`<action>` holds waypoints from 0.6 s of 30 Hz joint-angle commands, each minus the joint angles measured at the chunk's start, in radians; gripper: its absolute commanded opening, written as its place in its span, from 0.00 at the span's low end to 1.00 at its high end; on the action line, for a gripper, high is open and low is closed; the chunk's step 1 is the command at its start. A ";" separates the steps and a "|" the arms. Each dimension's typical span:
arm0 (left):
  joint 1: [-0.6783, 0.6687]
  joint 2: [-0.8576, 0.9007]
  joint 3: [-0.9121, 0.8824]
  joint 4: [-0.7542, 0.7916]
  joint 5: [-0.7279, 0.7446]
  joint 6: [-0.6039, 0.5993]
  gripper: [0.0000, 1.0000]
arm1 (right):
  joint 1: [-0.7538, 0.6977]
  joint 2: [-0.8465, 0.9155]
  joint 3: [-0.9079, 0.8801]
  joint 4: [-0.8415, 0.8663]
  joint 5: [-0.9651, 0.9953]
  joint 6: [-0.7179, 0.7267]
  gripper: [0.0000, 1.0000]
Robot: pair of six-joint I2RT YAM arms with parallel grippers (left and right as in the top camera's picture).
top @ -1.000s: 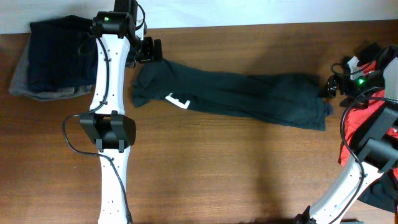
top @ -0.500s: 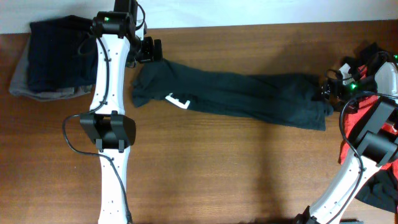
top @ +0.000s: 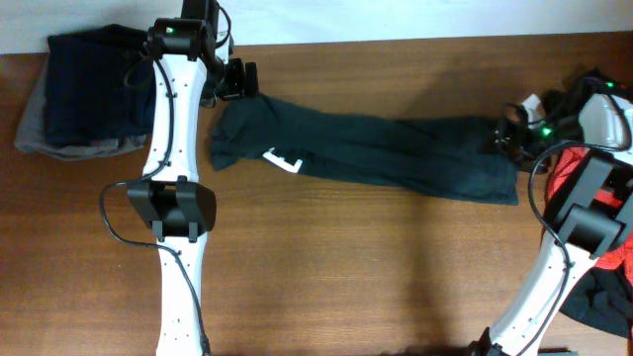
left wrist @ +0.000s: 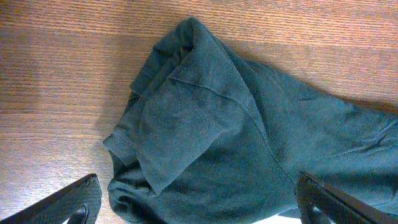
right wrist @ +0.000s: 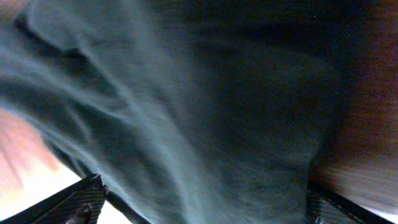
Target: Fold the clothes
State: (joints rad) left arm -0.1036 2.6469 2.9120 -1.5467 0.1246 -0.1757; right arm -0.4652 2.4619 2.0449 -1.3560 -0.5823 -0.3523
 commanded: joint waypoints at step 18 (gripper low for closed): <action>0.005 0.006 0.019 0.011 0.011 0.017 0.99 | 0.038 0.071 -0.077 0.059 0.176 0.130 0.04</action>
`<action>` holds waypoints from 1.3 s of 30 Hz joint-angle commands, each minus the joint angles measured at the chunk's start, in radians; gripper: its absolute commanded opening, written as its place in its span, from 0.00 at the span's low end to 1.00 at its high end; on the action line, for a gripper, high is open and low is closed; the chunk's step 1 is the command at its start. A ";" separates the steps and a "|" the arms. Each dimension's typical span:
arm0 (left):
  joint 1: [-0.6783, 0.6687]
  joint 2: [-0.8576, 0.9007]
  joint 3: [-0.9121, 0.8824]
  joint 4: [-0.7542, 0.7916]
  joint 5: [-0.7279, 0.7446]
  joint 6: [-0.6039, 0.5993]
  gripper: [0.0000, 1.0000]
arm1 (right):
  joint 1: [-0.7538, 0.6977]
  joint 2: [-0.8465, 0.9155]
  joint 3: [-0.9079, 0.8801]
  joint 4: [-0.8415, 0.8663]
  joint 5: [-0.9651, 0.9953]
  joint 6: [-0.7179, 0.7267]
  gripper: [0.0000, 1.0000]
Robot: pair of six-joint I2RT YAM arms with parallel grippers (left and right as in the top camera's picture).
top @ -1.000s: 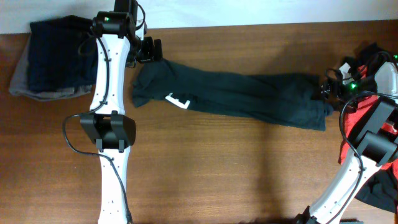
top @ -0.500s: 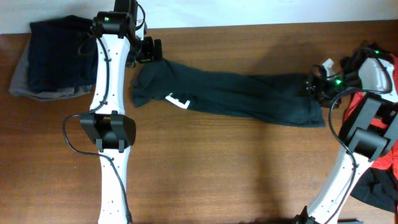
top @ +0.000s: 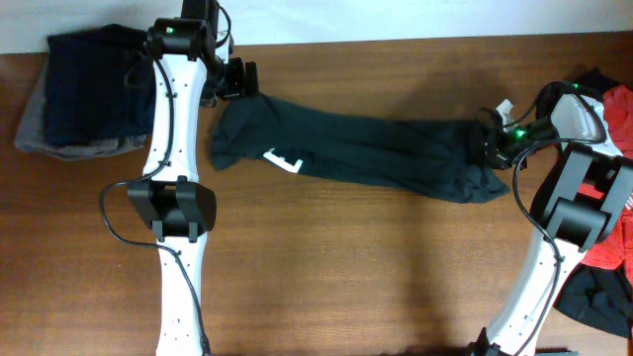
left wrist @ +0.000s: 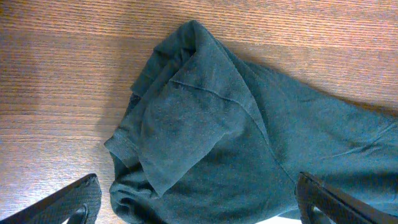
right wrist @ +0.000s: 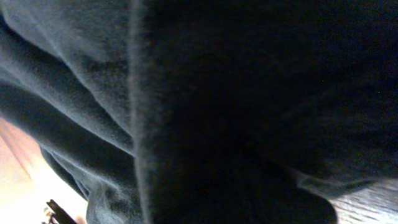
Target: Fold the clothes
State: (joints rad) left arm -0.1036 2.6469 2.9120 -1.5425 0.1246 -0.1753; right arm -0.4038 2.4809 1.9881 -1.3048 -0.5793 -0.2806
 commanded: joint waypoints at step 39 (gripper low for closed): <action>0.005 0.006 0.019 0.028 0.011 0.016 0.99 | 0.462 0.026 0.426 -0.308 0.793 0.395 0.94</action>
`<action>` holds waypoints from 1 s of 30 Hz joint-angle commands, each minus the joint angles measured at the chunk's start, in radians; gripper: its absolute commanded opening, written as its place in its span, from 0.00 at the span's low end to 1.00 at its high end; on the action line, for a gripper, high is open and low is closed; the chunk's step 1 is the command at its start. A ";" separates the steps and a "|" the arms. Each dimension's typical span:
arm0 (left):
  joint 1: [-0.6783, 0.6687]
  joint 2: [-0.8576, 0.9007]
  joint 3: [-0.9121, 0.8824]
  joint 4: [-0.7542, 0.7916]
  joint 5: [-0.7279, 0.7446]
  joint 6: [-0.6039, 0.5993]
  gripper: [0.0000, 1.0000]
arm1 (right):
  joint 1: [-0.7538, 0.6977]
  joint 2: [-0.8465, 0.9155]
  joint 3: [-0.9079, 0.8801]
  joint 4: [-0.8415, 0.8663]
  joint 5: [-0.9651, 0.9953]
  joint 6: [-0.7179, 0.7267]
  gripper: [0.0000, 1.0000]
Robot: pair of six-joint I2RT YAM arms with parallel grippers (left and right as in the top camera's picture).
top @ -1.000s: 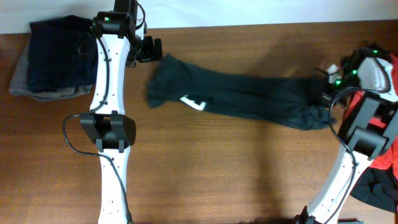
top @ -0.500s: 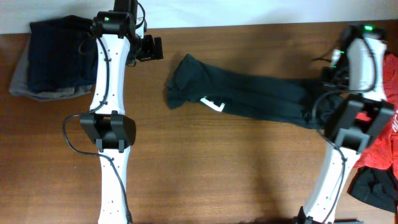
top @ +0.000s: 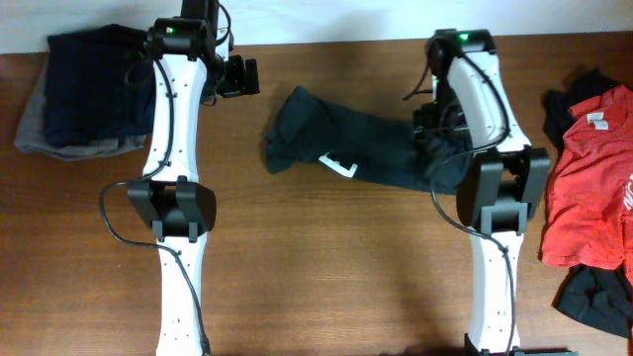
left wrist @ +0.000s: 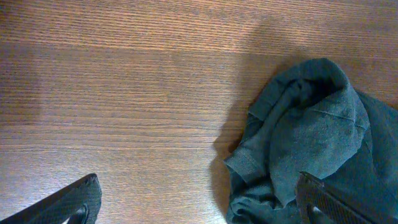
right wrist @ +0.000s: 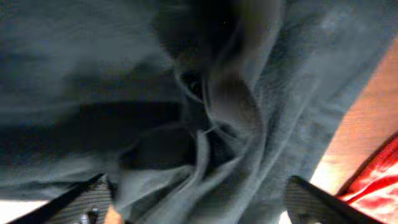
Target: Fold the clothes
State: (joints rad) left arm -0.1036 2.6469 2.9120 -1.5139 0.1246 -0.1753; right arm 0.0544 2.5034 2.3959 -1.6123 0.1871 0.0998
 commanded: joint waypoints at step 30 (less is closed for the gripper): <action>0.005 0.006 0.019 -0.005 0.011 0.016 0.99 | -0.487 0.003 -0.178 0.059 -0.785 -0.421 0.99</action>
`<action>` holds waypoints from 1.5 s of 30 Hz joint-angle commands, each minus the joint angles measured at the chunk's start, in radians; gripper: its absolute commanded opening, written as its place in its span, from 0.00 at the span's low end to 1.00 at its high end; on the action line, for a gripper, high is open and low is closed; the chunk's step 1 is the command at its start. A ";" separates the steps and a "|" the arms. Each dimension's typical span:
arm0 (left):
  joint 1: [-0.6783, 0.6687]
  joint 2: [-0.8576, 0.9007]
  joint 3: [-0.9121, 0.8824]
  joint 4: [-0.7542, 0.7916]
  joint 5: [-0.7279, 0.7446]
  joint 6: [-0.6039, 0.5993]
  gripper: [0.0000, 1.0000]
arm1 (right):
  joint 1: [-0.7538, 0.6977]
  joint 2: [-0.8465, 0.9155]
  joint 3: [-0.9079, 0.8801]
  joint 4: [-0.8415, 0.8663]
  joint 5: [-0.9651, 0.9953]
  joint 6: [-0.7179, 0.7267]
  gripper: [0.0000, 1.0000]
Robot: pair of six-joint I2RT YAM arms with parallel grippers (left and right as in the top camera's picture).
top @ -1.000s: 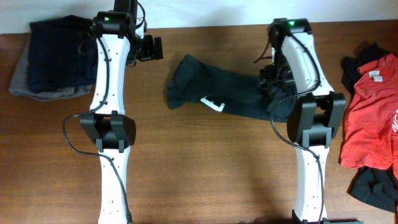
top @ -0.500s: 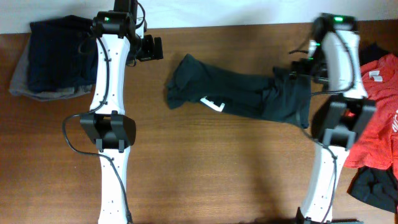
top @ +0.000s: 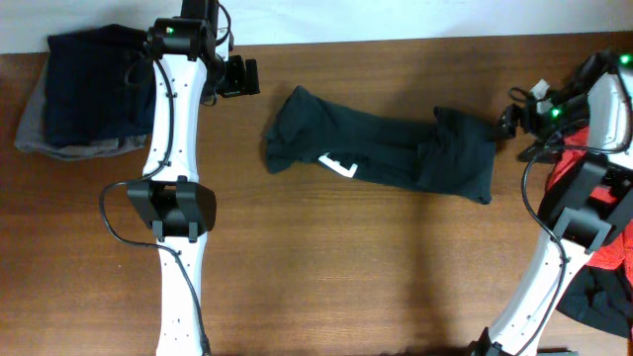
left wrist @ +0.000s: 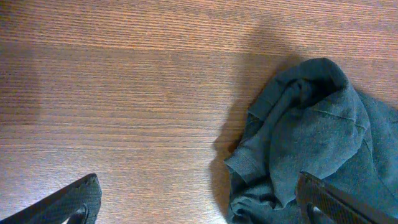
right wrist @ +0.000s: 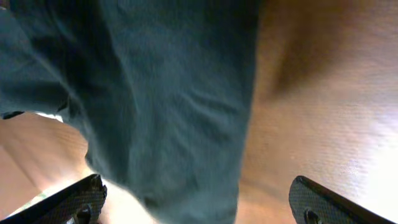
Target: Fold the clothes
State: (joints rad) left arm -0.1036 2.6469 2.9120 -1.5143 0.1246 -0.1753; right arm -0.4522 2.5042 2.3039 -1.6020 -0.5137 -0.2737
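Note:
A dark teal garment (top: 381, 153) lies stretched across the middle of the table, with a white tag (top: 336, 165) showing and its right end doubled over (top: 460, 158). My left gripper (top: 242, 77) hovers open to the left of the garment's bunched left end (left wrist: 311, 137), with bare wood between its fingers (left wrist: 78, 199). My right gripper (top: 509, 119) is open just beyond the garment's right end. In the right wrist view the teal cloth (right wrist: 161, 93) hangs blurred ahead of the open gripper (right wrist: 199, 205).
A stack of folded dark and grey clothes (top: 79, 94) sits at the far left corner. A red garment (top: 593, 188) and dark clothes (top: 598, 297) are piled at the right edge, beside the right arm. The wooden table (top: 326, 267) stretches toward the front.
My right gripper was in the cloth over the table's middle and is now open at the garment's right end. The garment's right part now lies spread out farther right, doubled over. The left gripper stayed put.
The garment first lay long across the table, its left end under my open left gripper and its right end at my right gripper. Then the right end bunched. Later the whole garment sat farther right with the right gripper at mid-table. Now it lies shorter, released.

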 commanded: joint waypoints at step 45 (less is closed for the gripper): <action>0.005 0.006 0.019 -0.004 0.011 0.016 0.99 | 0.289 -0.197 -0.151 0.207 0.686 0.396 0.04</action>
State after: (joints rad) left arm -0.1036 2.6469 2.9120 -1.5208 0.1246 -0.1753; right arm -0.2337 2.3981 2.1201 -1.3907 -0.0280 0.0673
